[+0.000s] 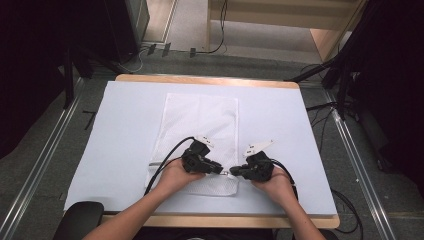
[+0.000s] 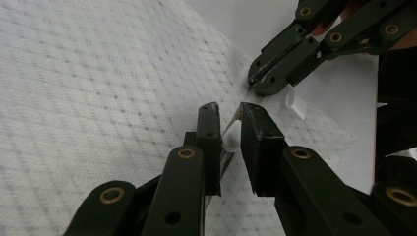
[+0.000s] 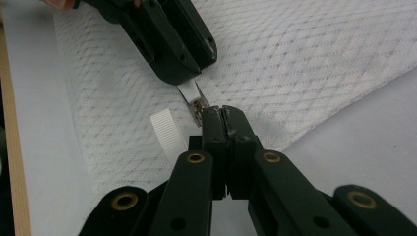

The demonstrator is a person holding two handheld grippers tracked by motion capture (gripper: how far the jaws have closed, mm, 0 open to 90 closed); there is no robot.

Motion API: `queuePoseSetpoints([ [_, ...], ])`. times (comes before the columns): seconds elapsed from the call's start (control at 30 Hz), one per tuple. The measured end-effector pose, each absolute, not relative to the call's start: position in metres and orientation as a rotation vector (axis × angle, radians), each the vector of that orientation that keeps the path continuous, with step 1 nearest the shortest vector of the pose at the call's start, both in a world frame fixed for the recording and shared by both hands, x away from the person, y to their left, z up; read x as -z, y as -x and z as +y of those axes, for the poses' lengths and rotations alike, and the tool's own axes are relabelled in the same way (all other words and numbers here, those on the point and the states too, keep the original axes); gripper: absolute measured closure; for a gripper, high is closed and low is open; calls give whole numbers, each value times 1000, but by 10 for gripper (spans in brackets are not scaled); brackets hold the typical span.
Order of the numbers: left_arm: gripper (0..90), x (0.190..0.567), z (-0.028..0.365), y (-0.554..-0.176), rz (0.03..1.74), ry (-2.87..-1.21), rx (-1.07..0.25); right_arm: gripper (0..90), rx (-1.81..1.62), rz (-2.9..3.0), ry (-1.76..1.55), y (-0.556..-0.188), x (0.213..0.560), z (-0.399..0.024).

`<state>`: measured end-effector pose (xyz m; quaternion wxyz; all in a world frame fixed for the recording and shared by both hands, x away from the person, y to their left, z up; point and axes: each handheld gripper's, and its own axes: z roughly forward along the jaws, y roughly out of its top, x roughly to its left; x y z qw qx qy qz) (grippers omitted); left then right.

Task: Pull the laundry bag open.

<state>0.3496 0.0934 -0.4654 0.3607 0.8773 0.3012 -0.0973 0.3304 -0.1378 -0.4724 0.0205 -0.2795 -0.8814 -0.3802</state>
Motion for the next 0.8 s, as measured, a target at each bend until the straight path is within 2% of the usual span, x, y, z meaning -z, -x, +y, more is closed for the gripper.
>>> queuePoseSetpoints([
  [0.57, 821, 469, 84, -341, 746, -2263, 270, 900, 1176, -2730, 870, -330, 472, -138],
  [0.8, 870, 471, 84, -342, 771, -2245, 284, 900, 1178, -2735, 870, -330, 472, -138],
])
